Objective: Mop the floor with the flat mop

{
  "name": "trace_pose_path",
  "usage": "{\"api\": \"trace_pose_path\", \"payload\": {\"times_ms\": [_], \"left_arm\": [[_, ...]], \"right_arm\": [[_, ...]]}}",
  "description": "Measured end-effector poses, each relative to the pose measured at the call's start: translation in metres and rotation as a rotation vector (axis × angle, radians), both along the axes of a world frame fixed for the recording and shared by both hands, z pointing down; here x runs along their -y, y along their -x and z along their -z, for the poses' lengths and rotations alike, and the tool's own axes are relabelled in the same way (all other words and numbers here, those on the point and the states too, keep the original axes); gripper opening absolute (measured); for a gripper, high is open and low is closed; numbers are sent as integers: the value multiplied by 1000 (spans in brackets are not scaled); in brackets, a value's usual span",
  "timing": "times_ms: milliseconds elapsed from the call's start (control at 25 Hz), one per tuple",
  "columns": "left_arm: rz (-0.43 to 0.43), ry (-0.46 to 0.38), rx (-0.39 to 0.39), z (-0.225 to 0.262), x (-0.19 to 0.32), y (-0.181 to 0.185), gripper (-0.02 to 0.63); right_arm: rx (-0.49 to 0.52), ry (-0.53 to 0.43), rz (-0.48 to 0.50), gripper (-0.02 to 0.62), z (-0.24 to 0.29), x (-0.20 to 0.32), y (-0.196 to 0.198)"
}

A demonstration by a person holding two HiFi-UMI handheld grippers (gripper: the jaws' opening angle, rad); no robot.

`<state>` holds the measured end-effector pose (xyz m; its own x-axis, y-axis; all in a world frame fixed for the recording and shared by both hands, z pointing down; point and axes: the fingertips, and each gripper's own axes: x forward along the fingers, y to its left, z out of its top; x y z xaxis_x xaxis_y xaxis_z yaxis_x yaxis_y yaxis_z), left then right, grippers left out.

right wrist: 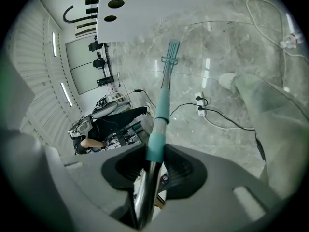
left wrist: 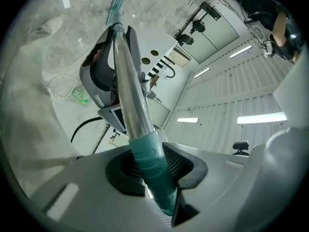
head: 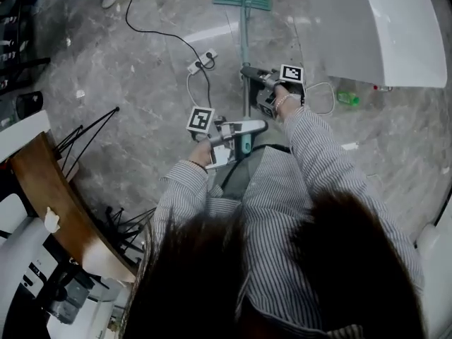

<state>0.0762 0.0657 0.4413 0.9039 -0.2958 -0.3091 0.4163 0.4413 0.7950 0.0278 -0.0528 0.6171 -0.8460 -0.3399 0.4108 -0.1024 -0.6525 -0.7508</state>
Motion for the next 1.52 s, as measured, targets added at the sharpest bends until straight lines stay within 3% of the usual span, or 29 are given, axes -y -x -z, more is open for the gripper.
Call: {"api": "trace_pose_path", "payload": {"times_ms": [160, 400, 680, 1120, 1520], "left_arm": [[7, -1, 21, -10, 87, -9, 101], [98, 20, 12, -22, 215, -11, 101], [141, 70, 75, -66, 388, -23, 83], [102, 41, 133, -61, 394, -23, 77], [127, 62, 126, -60, 393, -23, 71]], "right_arm": [[1, -10, -1, 120, -8, 89, -9], [-21, -25, 27, 120, -18, 214, -14], [-92, -29, 77, 120, -58, 385, -22], [-139, -59, -17, 118, -49, 400, -26], [-126, -40, -13, 117, -46, 396, -25]]}}
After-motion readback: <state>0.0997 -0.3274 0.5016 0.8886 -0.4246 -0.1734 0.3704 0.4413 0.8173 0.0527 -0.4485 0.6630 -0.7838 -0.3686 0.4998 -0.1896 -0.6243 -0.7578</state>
